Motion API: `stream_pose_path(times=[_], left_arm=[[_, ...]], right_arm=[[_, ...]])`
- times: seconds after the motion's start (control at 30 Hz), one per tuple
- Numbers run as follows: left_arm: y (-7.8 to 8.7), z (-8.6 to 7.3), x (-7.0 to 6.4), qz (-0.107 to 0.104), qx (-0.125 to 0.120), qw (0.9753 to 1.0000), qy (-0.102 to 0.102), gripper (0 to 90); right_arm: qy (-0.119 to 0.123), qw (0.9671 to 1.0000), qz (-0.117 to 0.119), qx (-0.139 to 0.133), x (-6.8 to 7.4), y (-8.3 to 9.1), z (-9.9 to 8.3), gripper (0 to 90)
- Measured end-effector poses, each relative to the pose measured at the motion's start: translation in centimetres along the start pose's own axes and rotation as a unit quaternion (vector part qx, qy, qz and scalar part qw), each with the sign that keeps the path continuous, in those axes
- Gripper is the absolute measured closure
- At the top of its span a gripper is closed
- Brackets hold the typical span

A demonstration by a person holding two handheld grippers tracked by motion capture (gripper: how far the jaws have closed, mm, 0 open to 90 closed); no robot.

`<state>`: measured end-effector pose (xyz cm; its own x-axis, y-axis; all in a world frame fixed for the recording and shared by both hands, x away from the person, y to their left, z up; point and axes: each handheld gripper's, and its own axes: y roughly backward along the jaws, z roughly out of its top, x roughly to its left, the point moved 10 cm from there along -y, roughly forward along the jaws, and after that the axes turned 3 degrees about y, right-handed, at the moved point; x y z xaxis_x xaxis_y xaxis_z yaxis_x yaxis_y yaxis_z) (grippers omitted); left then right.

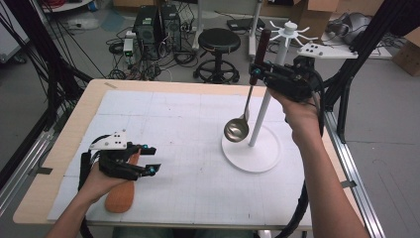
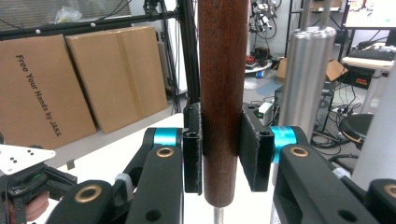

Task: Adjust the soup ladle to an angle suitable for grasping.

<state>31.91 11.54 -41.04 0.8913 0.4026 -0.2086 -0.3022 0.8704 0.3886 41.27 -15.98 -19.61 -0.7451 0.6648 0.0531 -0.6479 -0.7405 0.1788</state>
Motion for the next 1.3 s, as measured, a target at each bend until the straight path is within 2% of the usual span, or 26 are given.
stream_pose_path(times=[0.33,0.6,0.9,1.07,1.3], left_arm=[[0.0,0.0,0.0,0.001,-0.001,1.0,0.001,38.3],[0.0,0.0,0.1,0.002,-0.002,1.0,0.003,36.9],[0.0,0.0,0.2,0.004,0.0,1.0,0.001,35.6],[-0.1,-0.2,0.4,0.01,0.004,0.9999,0.003,33.6],[0.1,-0.2,0.6,0.012,0.001,0.9999,0.007,32.0]], right_arm=[[-0.017,0.9997,-0.016,-0.007,-1.1,0.1,-0.4,72.6],[-0.014,0.9994,-0.031,-0.005,-1.5,0.3,-0.6,72.3],[-0.015,0.9994,-0.031,-0.009,-1.7,0.7,-0.7,69.5],[-0.001,0.9995,-0.032,-0.006,-1.5,0.9,-0.9,65.0],[0.014,0.9995,-0.027,-0.003,-1.4,1.2,-1.0,63.8]])
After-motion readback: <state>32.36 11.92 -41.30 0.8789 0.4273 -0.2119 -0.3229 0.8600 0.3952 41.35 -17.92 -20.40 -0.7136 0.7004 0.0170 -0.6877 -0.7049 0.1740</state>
